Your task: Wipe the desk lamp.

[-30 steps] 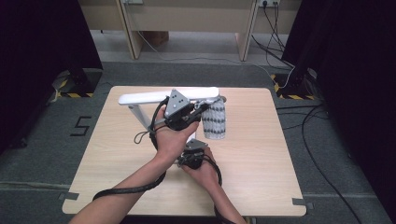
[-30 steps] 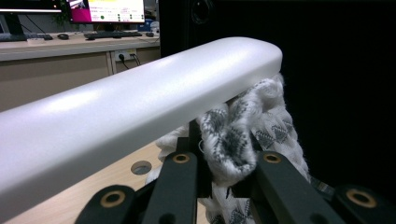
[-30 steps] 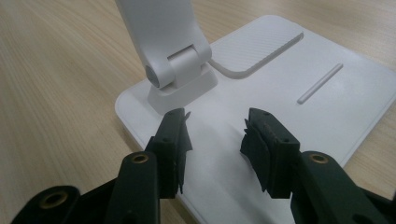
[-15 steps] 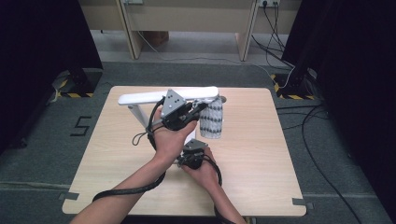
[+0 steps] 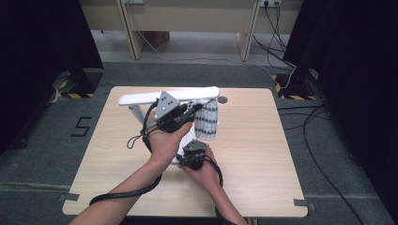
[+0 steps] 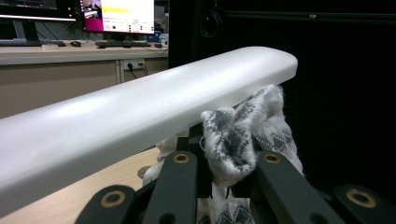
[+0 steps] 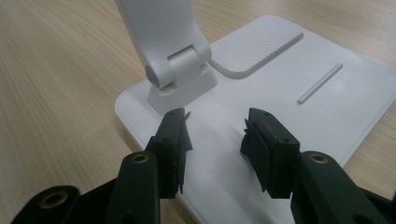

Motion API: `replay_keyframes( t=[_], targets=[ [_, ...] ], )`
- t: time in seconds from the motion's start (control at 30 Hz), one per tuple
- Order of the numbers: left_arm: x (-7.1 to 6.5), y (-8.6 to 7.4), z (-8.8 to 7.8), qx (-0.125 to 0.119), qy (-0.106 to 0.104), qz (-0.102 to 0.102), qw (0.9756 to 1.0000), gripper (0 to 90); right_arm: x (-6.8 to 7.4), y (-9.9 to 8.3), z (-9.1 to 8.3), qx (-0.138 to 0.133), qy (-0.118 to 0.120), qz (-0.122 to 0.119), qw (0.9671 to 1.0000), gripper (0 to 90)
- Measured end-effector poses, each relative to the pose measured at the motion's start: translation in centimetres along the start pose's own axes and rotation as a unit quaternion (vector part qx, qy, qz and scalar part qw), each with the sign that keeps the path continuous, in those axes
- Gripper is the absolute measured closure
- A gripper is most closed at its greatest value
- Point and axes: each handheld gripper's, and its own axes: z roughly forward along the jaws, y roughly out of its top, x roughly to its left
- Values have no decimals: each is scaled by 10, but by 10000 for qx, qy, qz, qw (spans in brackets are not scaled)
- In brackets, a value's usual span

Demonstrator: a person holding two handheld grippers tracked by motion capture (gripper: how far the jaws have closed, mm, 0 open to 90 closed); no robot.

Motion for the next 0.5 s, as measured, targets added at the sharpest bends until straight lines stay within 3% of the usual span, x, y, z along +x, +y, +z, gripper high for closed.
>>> replay_keyframes(
  t=[0.5],
  targets=[
    [17,-5,-13,-31,161,-109,9998,824,0,0,0,-18,0,-22,10000,583]
  ],
)
